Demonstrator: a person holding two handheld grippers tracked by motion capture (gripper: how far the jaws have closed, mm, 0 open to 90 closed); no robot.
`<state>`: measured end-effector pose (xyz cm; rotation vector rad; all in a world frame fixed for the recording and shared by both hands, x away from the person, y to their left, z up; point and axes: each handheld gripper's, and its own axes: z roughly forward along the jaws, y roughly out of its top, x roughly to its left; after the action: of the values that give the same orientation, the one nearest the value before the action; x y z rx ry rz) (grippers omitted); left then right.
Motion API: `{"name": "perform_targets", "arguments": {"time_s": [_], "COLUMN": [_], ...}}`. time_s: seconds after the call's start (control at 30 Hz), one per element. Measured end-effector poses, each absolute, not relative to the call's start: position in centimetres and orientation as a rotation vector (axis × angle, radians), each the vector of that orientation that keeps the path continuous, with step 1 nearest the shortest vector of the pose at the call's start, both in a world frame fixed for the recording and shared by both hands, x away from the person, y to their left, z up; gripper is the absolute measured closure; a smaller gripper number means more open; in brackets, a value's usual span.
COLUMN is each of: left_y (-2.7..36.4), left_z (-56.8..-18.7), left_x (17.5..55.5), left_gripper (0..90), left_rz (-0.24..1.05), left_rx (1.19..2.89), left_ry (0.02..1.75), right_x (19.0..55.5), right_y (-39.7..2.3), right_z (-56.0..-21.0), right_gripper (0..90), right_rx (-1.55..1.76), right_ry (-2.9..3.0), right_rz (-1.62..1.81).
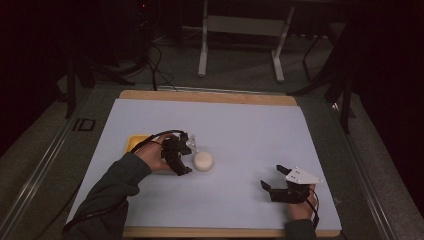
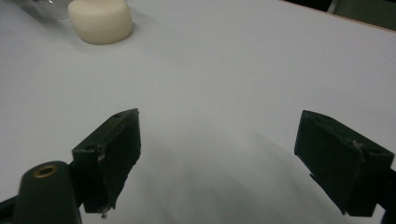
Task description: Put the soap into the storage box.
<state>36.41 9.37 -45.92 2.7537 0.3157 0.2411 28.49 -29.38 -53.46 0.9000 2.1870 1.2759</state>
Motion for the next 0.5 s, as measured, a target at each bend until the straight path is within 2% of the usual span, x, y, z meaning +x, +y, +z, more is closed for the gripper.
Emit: {"name": "perform_targets", "arguments": {"time_s": [0.5], "left_y": [8.36], "left_z": [-46.18], "left_x": [37.13], "left_gripper": [27.3], "left_rz": [0.216], "left_rx": [2.768], "left_ry": [0.315], "right_x": [28.48], "right_y": [-29.43], "right_z": [-53.46], "right_gripper": [14.5], "right_rx": [0.897], "right_ry": [2.185], "right_rz": [1.28]}}
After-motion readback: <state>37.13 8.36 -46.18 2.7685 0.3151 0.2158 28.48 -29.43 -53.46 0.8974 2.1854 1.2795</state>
